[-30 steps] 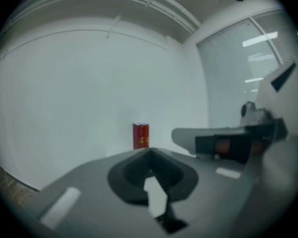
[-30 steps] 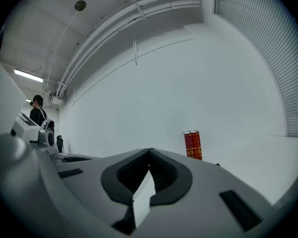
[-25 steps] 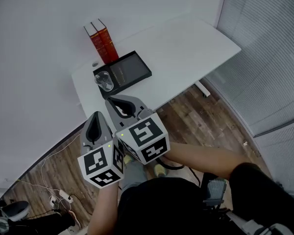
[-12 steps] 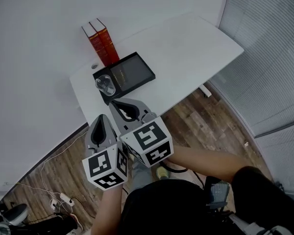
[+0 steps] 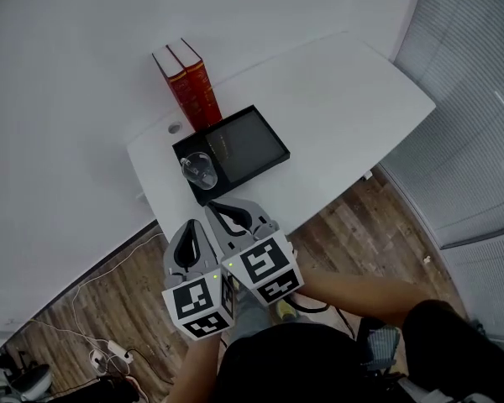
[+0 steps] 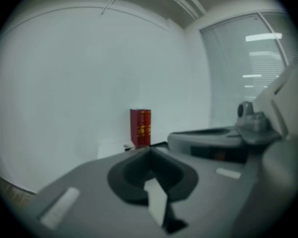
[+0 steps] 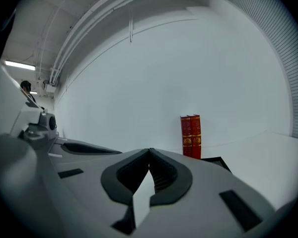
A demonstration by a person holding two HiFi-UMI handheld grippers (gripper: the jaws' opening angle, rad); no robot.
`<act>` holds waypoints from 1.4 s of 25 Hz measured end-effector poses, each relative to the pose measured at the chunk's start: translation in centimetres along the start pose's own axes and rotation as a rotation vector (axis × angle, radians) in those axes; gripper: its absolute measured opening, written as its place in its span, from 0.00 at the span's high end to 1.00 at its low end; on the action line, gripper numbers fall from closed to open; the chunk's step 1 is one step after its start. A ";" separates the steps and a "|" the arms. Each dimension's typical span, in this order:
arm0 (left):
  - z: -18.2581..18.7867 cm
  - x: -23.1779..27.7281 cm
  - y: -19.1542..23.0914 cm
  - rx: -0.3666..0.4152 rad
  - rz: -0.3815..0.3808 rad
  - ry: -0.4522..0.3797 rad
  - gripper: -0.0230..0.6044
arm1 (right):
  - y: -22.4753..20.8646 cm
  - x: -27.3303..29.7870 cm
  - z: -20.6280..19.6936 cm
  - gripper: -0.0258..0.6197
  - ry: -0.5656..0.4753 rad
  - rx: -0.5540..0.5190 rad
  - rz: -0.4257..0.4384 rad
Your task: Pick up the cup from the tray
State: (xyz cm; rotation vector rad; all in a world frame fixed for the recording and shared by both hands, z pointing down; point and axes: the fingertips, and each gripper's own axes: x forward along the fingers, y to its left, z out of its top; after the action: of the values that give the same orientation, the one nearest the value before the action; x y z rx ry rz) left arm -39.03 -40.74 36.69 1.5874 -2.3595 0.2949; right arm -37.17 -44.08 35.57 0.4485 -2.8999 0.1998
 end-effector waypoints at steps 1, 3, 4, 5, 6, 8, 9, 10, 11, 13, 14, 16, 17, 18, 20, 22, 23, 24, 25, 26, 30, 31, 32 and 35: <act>-0.3 0.5 0.3 0.005 -0.003 0.008 0.96 | -0.1 0.7 -0.6 0.94 0.011 -0.006 -0.003; -0.8 1.6 1.2 0.019 -0.006 0.027 0.96 | -0.5 2.1 -1.5 0.94 0.024 -0.011 -0.016; -1.1 2.1 1.7 0.021 -0.008 0.036 0.96 | -0.8 2.8 -1.9 0.94 0.027 -0.014 -0.027; -1.4 2.5 2.2 0.020 -0.009 0.045 0.96 | -1.1 3.4 -2.2 0.94 0.030 -0.019 -0.037; -1.8 3.0 2.7 0.016 -0.010 0.052 0.96 | -1.4 4.0 -2.6 0.94 0.034 -0.026 -0.044; -2.3 4.0 3.8 0.008 -0.011 0.065 0.96 | -1.9 5.2 -3.2 0.93 0.042 -0.035 -0.043; -2.4 4.5 4.3 0.005 -0.012 0.070 0.96 | -2.0 5.9 -3.5 0.92 0.049 -0.034 -0.037; -2.5 5.0 4.8 0.002 -0.013 0.073 0.96 | -2.2 6.5 -3.9 0.84 0.059 -0.030 -0.030; -2.5 5.5 5.2 -0.001 -0.015 0.075 0.96 | -2.3 7.2 -4.4 0.68 0.072 -0.026 -0.026; -2.6 6.4 6.1 -0.007 -0.019 0.079 0.96 | -2.7 8.5 -5.3 0.52 0.093 -0.034 -0.034; -2.6 6.9 6.5 -0.009 -0.021 0.082 0.96 | -3.0 9.2 -5.8 0.45 0.096 -0.051 -0.040; -2.8 7.7 7.4 -0.013 -0.023 0.089 0.96 | -3.4 10.5 -6.7 0.29 0.091 -0.078 -0.040; -2.9 8.1 7.9 -0.013 -0.023 0.093 0.96 | -3.6 11.2 -7.4 0.17 0.096 -0.076 -0.035; -2.9 8.5 8.3 -0.012 -0.023 0.096 0.96 | -4.0 11.9 -8.1 0.06 0.107 -0.066 -0.032; -3.1 9.2 9.1 -0.011 -0.024 0.105 0.96 | -4.8 13.0 -9.5 0.06 0.136 -0.046 -0.037; -3.2 9.9 9.7 -0.011 -0.025 0.114 0.96 | -5.5 14.2 -10.4 0.06 0.166 -0.032 -0.043; -3.2 10.2 10.1 -0.012 -0.025 0.118 0.96 | -5.8 14.8 -10.6 0.06 0.175 -0.032 -0.045; -3.3 10.5 10.4 -0.013 -0.024 0.122 0.96 | -6.0 15.4 -10.7 0.06 0.178 -0.035 -0.046; -3.3 10.8 10.7 -0.014 -0.023 0.125 0.96 | -6.1 16.0 -10.7 0.06 0.179 -0.037 -0.045; -3.3 11.1 11.0 -0.015 -0.022 0.126 0.96 | -6.2 16.6 -10.7 0.06 0.183 -0.034 -0.042; -3.5 12.2 12.2 -0.020 -0.019 0.130 0.96 | -6.7 18.7 -10.9 0.06 0.227 -0.014 -0.027; -3.6 12.4 12.5 -0.021 -0.019 0.133 0.96 | -6.9 19.1 -11.0 0.06 0.243 -0.017 -0.029; -3.7 12.6 12.7 -0.024 -0.019 0.136 0.96 | -7.1 19.5 -11.3 0.06 0.262 -0.020 -0.030; -3.7 13.2 13.2 -0.029 -0.022 0.139 0.96 | -7.3 20.3 -12.0 0.06 0.310 -0.029 -0.013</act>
State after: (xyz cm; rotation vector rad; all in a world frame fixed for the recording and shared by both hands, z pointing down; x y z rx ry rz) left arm -55.55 -46.11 44.55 1.5268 -2.2310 0.3525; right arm -51.70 -54.77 52.35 0.3928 -2.5921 0.2043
